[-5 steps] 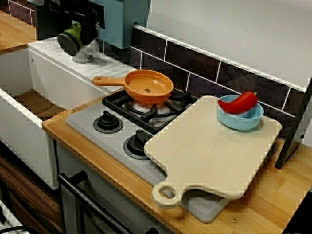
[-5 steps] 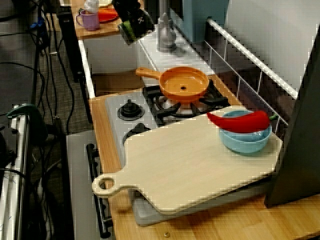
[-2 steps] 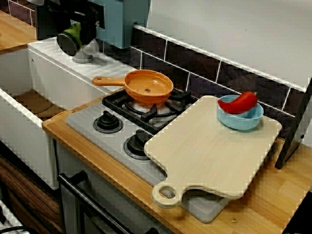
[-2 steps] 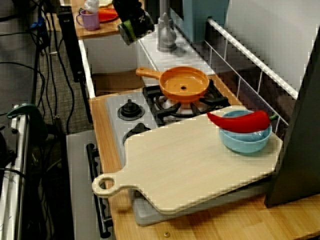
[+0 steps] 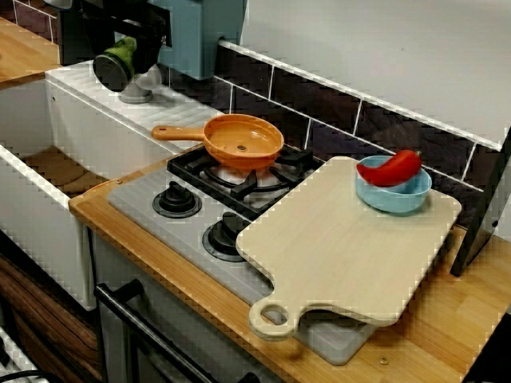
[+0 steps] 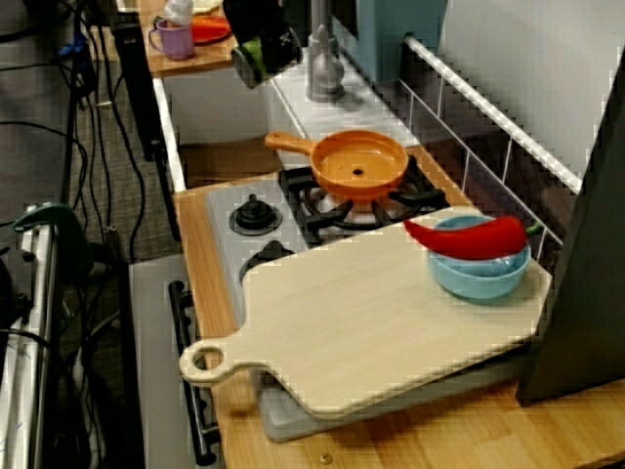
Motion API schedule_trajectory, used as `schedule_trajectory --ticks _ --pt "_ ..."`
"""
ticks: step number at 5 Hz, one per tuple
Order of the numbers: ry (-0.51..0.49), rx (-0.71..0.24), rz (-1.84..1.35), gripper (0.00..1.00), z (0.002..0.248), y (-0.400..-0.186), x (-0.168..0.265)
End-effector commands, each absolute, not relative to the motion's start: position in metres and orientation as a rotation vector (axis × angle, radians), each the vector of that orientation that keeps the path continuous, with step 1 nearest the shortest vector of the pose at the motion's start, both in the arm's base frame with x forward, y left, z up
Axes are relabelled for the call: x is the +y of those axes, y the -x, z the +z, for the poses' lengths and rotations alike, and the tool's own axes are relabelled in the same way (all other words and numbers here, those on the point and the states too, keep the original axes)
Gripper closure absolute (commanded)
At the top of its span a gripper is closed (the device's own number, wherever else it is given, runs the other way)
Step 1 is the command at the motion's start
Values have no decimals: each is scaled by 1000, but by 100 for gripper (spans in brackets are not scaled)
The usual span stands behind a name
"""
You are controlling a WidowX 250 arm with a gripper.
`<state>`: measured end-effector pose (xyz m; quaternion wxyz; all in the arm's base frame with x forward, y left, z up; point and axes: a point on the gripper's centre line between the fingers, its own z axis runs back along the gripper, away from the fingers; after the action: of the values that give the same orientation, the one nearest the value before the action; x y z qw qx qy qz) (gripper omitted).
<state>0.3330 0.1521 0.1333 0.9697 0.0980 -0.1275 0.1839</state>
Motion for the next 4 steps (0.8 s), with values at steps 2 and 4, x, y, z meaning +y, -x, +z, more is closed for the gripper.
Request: schedule_trajectory --ticks 2,4 --pt "-197 -297 364 3 152 -331 148" --pt "-113 -381 245 0 152 -338 123"
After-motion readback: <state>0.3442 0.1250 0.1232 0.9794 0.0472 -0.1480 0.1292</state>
